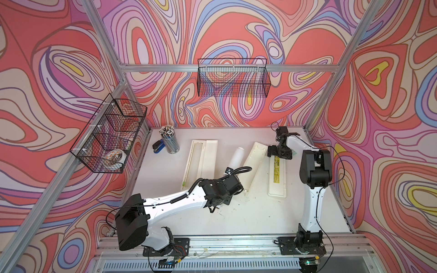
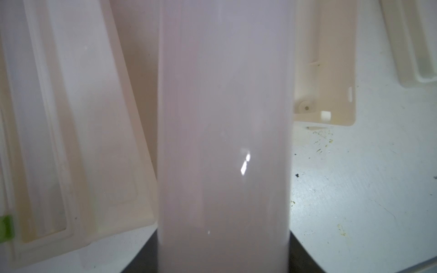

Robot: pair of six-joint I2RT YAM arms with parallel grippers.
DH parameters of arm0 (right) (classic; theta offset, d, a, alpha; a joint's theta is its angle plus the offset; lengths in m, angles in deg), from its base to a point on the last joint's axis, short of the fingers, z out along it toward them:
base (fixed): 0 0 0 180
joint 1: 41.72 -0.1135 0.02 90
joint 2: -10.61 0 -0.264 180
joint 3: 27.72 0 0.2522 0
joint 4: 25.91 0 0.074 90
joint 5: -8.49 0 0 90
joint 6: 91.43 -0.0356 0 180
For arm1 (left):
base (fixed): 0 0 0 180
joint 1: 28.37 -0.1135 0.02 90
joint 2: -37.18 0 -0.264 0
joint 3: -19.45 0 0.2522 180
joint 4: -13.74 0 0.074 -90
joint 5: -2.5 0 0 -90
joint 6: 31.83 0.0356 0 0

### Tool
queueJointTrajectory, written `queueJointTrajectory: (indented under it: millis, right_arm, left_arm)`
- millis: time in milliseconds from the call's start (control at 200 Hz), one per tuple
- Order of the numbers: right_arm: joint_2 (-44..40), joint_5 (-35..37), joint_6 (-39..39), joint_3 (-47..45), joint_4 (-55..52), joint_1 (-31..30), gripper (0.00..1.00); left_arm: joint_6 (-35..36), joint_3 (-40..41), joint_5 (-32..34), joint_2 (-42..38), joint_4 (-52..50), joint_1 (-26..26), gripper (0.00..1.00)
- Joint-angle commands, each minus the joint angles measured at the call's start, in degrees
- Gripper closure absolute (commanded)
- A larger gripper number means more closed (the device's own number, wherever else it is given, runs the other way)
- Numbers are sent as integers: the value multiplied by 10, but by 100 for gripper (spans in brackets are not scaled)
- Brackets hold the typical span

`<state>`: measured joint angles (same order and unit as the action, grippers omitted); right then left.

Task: Put plastic wrap rolls into dispensers
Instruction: Place the plastic wrap into the plastic wrap cutting box.

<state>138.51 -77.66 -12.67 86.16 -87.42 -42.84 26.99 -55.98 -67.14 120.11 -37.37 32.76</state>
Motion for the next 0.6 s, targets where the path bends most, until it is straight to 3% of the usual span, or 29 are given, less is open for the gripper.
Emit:
queueJointTrajectory:
  millis: [0, 300, 596]
  right_arm:
    - [-4, -24, 3, -23, -13, -2, 2]
    - [-7, -39, -4, -26, -12, -1, 2]
    - [-4, -64, -11, -40, -4, 0, 2]
  left_arm:
    - [111, -70, 2, 13, 112, 2, 96]
    - [129, -198, -44, 173, 146, -22, 100]
    - [93, -271, -65, 254, 171, -60, 100]
